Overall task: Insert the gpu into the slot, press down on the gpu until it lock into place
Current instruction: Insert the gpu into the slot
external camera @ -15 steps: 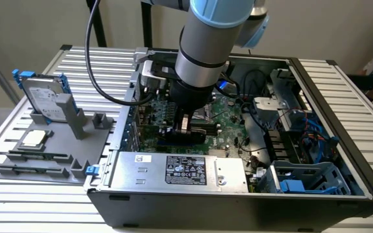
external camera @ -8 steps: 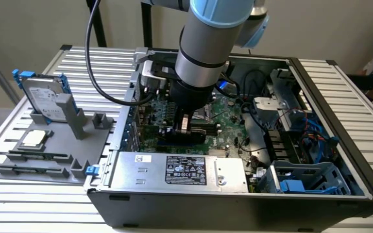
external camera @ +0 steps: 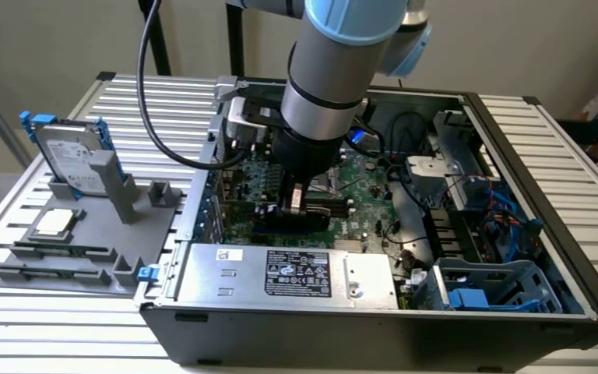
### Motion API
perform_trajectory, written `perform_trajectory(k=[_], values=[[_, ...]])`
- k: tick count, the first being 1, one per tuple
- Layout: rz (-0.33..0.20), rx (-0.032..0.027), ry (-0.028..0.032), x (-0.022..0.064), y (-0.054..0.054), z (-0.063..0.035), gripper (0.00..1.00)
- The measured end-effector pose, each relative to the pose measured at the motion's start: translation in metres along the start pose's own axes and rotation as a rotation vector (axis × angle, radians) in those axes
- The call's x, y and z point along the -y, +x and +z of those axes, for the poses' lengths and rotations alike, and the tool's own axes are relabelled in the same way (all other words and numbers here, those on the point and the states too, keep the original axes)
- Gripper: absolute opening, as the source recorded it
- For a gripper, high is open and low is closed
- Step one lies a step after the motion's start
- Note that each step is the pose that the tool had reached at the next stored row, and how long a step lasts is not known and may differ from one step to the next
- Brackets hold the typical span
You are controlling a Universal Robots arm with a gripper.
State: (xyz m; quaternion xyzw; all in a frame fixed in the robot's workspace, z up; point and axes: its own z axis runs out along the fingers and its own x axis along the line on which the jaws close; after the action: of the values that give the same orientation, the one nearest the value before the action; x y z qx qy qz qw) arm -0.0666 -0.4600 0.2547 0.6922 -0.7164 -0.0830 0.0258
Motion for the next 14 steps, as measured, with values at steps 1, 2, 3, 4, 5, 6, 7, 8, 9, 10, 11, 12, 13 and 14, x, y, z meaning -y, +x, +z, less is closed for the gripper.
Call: perform_trajectory(k=[1, 2, 3, 4, 5, 6, 7, 8, 9, 10, 11, 12, 13, 14], values=[[0.000, 0.0018, -0.0002, -0.0002, -0.0003, -0.0017, 0.26], [0.000, 0.0022, -0.0007, -0.0005, -0.0006, -0.0045, 0.26], [0.000, -0.0002, -0.0024, -0.0011, -0.0007, -0.0082, 0.26], [0.000, -0.0004, -0.0034, -0.0015, -0.0008, -0.0104, 0.26], [0.000, -0.0004, -0.0042, -0.0016, -0.0008, -0.0107, 0.26], [0.000, -0.0004, -0.0043, -0.0016, -0.0008, -0.0107, 0.26], [0.000, -0.0004, -0.0044, -0.0016, -0.0008, -0.0107, 0.26], [0.000, -0.0006, -0.0045, -0.0017, -0.0008, -0.0108, 0.26], [0.000, -0.0008, -0.0045, -0.0017, -0.0008, -0.0109, 0.26], [0.000, -0.0010, -0.0047, -0.0016, -0.0008, -0.0107, 0.26], [0.000, -0.0009, -0.0046, -0.0016, -0.0007, -0.0103, 0.26], [0.000, -0.0008, -0.0046, -0.0015, -0.0007, -0.0098, 0.26], [0.000, -0.0007, -0.0046, -0.0014, -0.0007, -0.0092, 0.26], [0.000, -0.0007, -0.0046, -0.0013, -0.0006, -0.0085, 0.26]])
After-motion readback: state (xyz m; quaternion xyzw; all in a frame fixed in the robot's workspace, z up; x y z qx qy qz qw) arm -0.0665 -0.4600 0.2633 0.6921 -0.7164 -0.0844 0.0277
